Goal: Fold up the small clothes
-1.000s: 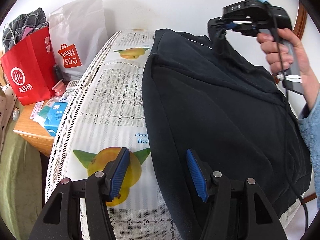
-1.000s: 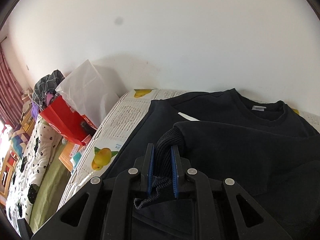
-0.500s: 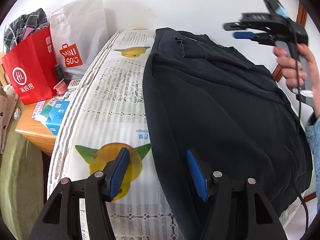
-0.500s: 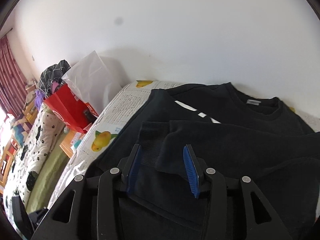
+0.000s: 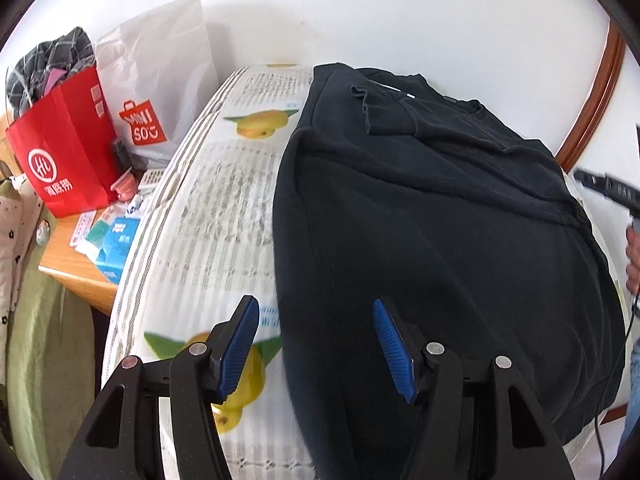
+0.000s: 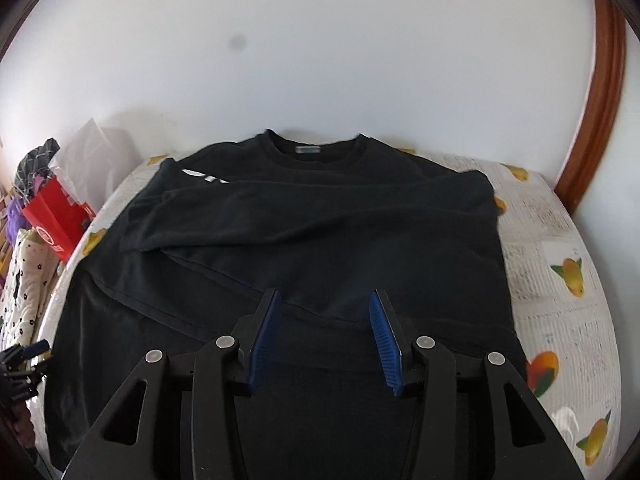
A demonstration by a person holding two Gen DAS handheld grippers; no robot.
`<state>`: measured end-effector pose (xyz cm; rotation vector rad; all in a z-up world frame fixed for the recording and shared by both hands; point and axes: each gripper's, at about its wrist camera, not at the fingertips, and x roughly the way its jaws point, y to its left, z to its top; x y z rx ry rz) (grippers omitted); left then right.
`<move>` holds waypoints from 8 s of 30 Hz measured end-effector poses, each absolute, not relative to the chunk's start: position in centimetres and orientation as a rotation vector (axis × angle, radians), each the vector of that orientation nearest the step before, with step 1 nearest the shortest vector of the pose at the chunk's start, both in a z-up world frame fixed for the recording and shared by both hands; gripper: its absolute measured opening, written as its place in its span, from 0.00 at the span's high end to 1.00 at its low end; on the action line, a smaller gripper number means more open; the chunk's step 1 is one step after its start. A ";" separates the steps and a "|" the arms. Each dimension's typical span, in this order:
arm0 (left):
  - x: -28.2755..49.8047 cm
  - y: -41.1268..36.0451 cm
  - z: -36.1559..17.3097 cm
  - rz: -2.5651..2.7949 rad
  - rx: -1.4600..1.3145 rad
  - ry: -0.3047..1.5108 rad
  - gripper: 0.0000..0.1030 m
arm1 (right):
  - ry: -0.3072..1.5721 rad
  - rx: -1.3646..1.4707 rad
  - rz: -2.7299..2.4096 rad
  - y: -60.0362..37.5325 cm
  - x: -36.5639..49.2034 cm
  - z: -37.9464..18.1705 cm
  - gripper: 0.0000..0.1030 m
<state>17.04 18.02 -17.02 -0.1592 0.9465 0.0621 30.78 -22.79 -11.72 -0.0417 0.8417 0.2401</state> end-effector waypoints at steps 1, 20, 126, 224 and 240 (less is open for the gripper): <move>17.5 17.8 -16.8 0.069 -0.155 0.944 0.45 | 0.849 -0.044 0.234 -23.4 30.7 -12.2 0.55; 29.6 11.2 -15.7 0.124 -0.043 0.958 0.45 | 0.858 -0.038 0.195 -28.6 32.1 -19.3 0.71; 9.3 13.5 -19.2 0.092 -0.162 0.967 0.84 | 0.904 0.163 -0.022 -37.9 12.1 -20.2 0.66; 22.6 14.2 -13.6 -0.069 -0.339 0.875 0.82 | 0.787 0.315 0.051 -34.1 30.7 -13.9 0.66; 16.5 14.3 -11.9 -0.010 -0.281 0.838 0.51 | 0.761 0.265 -0.001 -37.2 23.8 -11.7 0.53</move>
